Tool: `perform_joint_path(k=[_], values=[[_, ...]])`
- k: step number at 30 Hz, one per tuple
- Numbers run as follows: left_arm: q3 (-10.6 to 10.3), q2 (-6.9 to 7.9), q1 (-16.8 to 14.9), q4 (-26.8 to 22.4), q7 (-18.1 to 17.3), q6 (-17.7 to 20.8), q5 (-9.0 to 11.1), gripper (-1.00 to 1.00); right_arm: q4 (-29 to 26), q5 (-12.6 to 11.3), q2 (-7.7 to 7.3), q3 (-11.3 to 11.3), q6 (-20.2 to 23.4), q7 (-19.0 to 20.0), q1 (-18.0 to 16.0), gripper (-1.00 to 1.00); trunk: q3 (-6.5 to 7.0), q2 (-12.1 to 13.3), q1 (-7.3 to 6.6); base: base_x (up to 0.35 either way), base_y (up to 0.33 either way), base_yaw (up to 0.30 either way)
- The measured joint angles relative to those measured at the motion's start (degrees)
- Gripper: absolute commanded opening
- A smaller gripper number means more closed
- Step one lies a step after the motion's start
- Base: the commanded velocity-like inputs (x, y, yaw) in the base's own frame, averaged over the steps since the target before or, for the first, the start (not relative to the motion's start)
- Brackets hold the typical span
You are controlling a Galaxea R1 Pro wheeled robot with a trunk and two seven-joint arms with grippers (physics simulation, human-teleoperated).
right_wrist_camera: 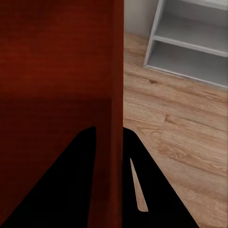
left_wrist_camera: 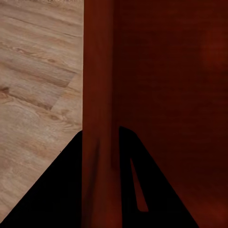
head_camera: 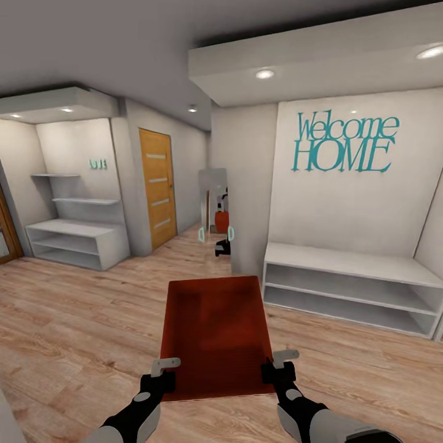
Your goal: Move the two storage containers from the living room to the garage. In the garage, place one container on the floor and stack the other container on top of it (either order is fine).
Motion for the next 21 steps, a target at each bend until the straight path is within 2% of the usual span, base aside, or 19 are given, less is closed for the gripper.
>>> perform_joint_path(k=[21], values=[[0.0, -0.03, 0.0, 0.0, 0.0, 0.1, 0.0, -1.00, 0.0, 0.0, -0.03, 0.0, 0.1, 0.0, 0.0, -1.00, 0.00, 0.0, 0.00, 0.322, 0.000, 0.000]])
